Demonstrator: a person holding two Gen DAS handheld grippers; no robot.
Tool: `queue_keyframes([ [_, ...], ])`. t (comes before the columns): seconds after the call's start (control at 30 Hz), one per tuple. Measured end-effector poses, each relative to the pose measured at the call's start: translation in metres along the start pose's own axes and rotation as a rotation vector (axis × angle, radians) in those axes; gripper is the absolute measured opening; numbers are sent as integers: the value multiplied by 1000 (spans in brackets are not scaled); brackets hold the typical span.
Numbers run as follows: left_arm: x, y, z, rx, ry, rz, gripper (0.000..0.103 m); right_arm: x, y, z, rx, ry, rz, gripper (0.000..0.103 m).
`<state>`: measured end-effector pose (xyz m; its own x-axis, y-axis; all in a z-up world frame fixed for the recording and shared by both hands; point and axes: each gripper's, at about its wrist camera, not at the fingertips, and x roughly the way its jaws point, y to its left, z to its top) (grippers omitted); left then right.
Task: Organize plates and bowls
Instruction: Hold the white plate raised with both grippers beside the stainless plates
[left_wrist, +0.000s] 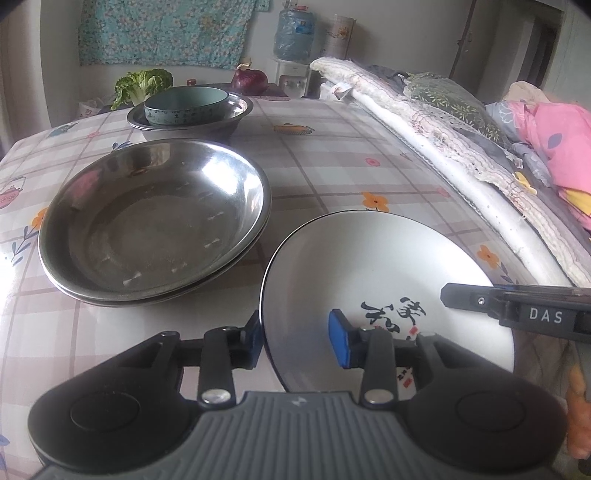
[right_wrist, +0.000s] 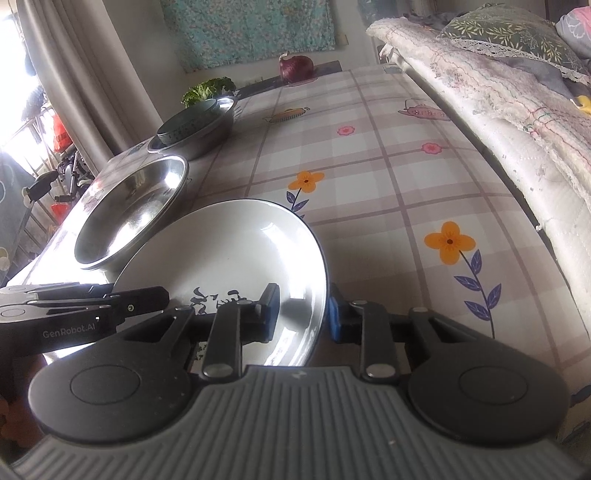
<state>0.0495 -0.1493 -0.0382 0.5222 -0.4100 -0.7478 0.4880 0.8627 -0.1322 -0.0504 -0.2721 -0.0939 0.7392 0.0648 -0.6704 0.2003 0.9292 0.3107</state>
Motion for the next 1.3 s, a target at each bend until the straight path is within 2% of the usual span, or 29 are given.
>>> queue_keyframes([
  [0.6,-1,-2,-2,22,6,-5,46,2,1,1,4,-6,1,27],
  [1.3,1,-4,-2,26,4,-6,50,2,1,0,2,-8,1,28],
])
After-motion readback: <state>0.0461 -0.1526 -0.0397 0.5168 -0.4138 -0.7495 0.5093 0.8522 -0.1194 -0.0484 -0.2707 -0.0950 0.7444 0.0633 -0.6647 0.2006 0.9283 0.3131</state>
